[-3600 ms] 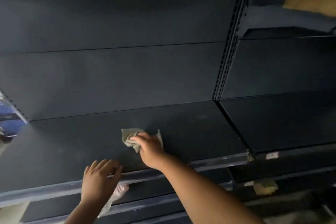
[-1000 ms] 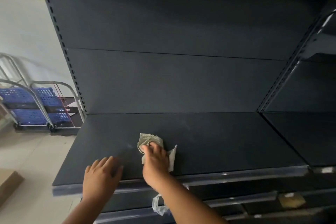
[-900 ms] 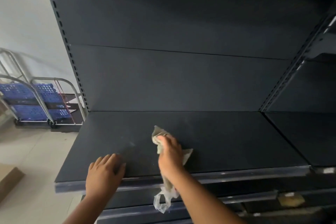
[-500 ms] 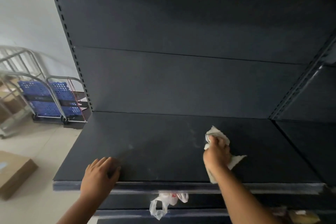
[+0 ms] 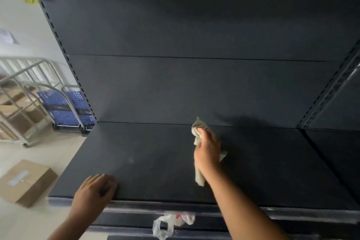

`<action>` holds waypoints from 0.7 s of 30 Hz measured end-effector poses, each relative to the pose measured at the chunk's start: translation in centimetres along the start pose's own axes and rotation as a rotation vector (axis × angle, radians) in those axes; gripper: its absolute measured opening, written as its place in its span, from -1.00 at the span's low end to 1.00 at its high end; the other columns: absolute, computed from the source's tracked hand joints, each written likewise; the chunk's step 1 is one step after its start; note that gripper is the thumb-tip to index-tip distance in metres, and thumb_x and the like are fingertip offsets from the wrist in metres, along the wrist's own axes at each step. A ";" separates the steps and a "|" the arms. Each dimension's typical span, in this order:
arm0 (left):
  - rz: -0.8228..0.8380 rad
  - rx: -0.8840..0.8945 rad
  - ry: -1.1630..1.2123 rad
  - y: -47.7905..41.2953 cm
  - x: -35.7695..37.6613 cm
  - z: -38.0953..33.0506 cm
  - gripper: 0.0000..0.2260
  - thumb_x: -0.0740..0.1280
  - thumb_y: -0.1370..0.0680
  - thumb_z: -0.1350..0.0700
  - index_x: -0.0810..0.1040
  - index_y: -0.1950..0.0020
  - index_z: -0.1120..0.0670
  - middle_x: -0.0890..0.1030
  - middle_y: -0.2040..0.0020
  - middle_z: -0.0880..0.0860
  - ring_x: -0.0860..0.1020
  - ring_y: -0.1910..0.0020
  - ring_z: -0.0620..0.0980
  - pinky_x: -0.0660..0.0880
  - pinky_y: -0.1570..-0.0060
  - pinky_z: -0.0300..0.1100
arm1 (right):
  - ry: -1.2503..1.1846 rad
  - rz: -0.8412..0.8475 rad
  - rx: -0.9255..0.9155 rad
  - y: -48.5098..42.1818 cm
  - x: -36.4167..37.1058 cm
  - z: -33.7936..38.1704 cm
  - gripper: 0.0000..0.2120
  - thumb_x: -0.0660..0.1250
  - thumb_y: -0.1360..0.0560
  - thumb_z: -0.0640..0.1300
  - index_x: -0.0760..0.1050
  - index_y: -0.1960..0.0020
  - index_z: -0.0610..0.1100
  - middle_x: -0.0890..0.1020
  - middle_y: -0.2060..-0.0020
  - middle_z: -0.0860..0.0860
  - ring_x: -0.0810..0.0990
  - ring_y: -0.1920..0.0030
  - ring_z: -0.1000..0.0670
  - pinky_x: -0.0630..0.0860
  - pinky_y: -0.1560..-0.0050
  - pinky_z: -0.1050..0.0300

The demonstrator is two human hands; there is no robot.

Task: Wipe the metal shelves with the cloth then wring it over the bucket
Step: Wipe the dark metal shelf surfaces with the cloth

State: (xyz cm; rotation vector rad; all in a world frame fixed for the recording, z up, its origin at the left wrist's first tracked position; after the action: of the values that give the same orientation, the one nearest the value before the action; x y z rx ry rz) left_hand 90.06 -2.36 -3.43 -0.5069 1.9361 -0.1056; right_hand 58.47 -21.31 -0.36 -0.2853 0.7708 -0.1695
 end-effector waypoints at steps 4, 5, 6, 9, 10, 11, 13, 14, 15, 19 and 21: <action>-0.007 0.003 0.012 0.2 -0.4 -0.4 -0.76 0.25 -0.36 -0.14 0.63 0.19 -0.04 0.51 0.33 -0.15 0.55 0.30 0.02 0.42 0.31 -0.17 | 0.273 0.047 0.349 -4.8 -4.9 -10.6 -0.53 0.24 -0.46 -0.30 0.37 -0.35 -0.09 0.33 -0.41 -0.20 0.33 -0.29 -0.35 0.30 -0.28 -0.21; 0.001 -0.005 0.016 0.2 -0.4 -0.4 -0.79 0.28 -0.36 -0.12 0.62 0.18 -0.05 0.50 0.32 -0.16 0.54 0.30 0.01 0.43 0.31 -0.17 | 0.343 0.084 0.417 -5.0 -5.5 -12.4 -0.53 0.22 -0.48 -0.27 0.33 -0.38 -0.08 0.28 -0.44 -0.20 0.28 -0.32 -0.35 0.28 -0.31 -0.24; 0.004 -0.011 0.019 0.2 -0.3 -0.4 -0.85 0.33 -0.37 -0.08 0.62 0.18 -0.06 0.51 0.32 -0.16 0.55 0.30 0.01 0.43 0.31 -0.17 | 0.408 0.107 0.441 -5.1 -5.7 -13.5 -0.52 0.21 -0.50 -0.25 0.29 -0.40 -0.08 0.25 -0.45 -0.21 0.26 -0.35 -0.33 0.27 -0.32 -0.25; 0.015 -0.028 0.016 0.1 -0.1 0.1 -0.88 0.35 -0.37 -0.07 0.62 0.17 -0.07 0.54 0.29 -0.16 0.55 0.28 -0.01 0.46 0.30 -0.17 | 0.469 0.115 0.371 -5.6 -3.7 -12.9 -0.54 0.19 -0.50 -0.19 0.29 -0.40 -0.05 0.26 -0.45 -0.18 0.21 -0.40 -0.29 0.26 -0.35 -0.25; 0.007 -0.015 0.016 0.1 -0.1 0.1 -0.81 0.30 -0.37 -0.12 0.63 0.18 -0.06 0.54 0.30 -0.17 0.54 0.28 -0.03 0.46 0.30 -0.17 | 0.429 0.103 0.334 -5.7 -2.2 -11.7 -0.56 0.17 -0.51 -0.18 0.30 -0.39 -0.03 0.27 -0.44 -0.16 0.21 -0.41 -0.26 0.23 -0.37 -0.22; -0.002 -0.003 0.017 0.0 -0.1 0.2 -0.77 0.26 -0.36 -0.14 0.63 0.18 -0.06 0.54 0.30 -0.18 0.53 0.28 -0.05 0.46 0.30 -0.18 | 0.377 0.106 0.306 -5.6 -0.2 -10.1 -0.58 0.14 -0.53 -0.18 0.31 -0.39 -0.01 0.28 -0.44 -0.14 0.20 -0.42 -0.23 0.19 -0.40 -0.16; -0.002 0.021 0.027 0.1 0.1 0.1 -0.77 0.24 -0.37 -0.14 0.62 0.18 -0.07 0.55 0.29 -0.21 0.48 0.25 -0.14 0.42 0.25 -0.27 | 0.224 0.113 0.284 -4.6 4.1 -6.1 -0.63 0.09 -0.58 -0.18 0.33 -0.37 -0.03 0.32 -0.41 -0.10 0.21 -0.42 -0.13 0.10 -0.41 0.06; -0.005 0.029 0.039 0.1 0.1 0.1 -0.79 0.25 -0.37 -0.12 0.62 0.19 -0.07 0.55 0.28 -0.21 0.45 0.23 -0.17 0.38 0.22 -0.33 | 0.196 0.136 0.246 -3.7 6.5 -3.4 -0.65 0.08 -0.59 -0.16 0.35 -0.36 -0.03 0.34 -0.39 -0.09 0.23 -0.40 -0.11 0.09 -0.39 0.13; -0.010 0.029 0.048 0.1 0.2 0.3 -0.81 0.26 -0.37 -0.11 0.61 0.19 -0.07 0.56 0.28 -0.21 0.44 0.22 -0.17 0.35 0.21 -0.37 | 0.197 0.170 0.180 -2.9 9.1 -0.4 -0.66 0.08 -0.58 -0.14 0.35 -0.35 -0.03 0.35 -0.37 -0.09 0.26 -0.39 -0.11 0.13 -0.40 0.08; -0.012 0.063 0.049 -0.1 0.9 1.0 -0.86 0.28 -0.39 -0.07 0.58 0.24 -0.05 0.55 0.31 -0.16 0.45 0.26 -0.13 0.37 0.23 -0.28 | 0.166 0.503 -0.086 0.8 19.6 10.6 -0.57 0.16 -0.51 -0.20 0.31 -0.36 0.03 0.29 -0.43 -0.02 0.23 -0.42 -0.12 0.09 -0.48 -0.12; 0.015 0.085 0.063 0.0 1.1 1.5 -0.86 0.28 -0.40 -0.06 0.57 0.24 -0.05 0.54 0.31 -0.16 0.46 0.27 -0.11 0.37 0.23 -0.26 | 0.009 0.594 -0.163 1.9 21.6 14.3 -0.55 0.17 -0.47 -0.28 0.39 -0.32 0.00 0.36 -0.39 -0.04 0.31 -0.40 -0.11 0.12 -0.48 -0.09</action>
State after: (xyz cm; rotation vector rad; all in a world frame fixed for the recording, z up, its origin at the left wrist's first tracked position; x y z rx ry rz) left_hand 91.07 -2.59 -5.03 -0.4368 1.9878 -0.1952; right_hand 83.91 -22.28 -5.52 -0.1988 0.8492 0.4542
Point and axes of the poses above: each hand's wrist, its own y-axis away from the middle knuckle, its own x-axis out of the palm, z = x × y, the point moved 8 cm from there along -y, towards the middle knuckle
